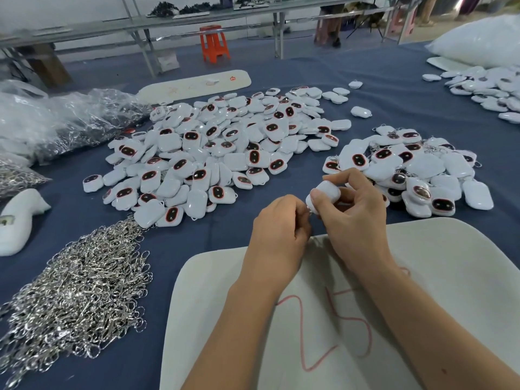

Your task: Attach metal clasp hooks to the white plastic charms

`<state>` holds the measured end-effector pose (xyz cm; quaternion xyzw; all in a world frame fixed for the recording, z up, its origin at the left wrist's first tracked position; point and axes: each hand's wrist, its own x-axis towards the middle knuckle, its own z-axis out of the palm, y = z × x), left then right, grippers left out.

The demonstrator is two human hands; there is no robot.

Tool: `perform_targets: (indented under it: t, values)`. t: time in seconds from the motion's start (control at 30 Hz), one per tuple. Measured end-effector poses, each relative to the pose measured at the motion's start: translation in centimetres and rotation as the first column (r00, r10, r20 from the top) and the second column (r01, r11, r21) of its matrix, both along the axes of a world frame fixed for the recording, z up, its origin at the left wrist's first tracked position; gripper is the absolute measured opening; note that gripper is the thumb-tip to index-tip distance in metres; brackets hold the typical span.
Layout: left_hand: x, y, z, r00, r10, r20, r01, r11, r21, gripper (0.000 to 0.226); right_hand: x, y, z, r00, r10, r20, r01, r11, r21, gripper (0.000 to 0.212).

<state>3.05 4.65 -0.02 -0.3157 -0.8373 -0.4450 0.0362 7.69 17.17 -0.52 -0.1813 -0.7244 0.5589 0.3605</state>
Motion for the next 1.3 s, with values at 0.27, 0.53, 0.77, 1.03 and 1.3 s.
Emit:
perform_targets:
  t: [0.27, 0.53, 0.77, 1.03, 1.3]
  values:
    - [0.2, 0.4, -0.4, 0.986, 0.144, 0.082, -0.141, 0.989, -0.037, 0.016, 0.0, -0.9, -0.2, 1.0, -0.013, -0.025, 0.016, 0.991, 0.134, 0.021]
    - [-0.4, 0.1, -0.2, 0.995, 0.048, -0.088, -0.034, 0.988, 0.151, 0.009, 0.1, -0.1, 0.2, 0.996, 0.05, -0.073, -0.07, 0.95, -0.303, 0.016]
    - [-1.3, -0.5, -0.3, 0.996, 0.043, -0.076, -0.023, 0.968, 0.248, 0.015, -0.2, 0.2, 0.1, 0.987, 0.128, -0.099, -0.158, 0.887, -0.434, 0.015]
    - [-1.5, -1.1, -0.1, 0.991, 0.017, -0.131, 0.006, 0.985, 0.174, 0.01, -0.2, -0.1, 0.2, 0.987, 0.133, -0.095, -0.161, 0.886, -0.435, 0.016]
    - [-0.7, -0.8, 0.6, 0.977, 0.182, -0.111, -0.184, 0.983, -0.009, 0.016, 0.0, -0.9, 0.3, 0.985, 0.165, -0.057, -0.174, 0.955, -0.242, 0.012]
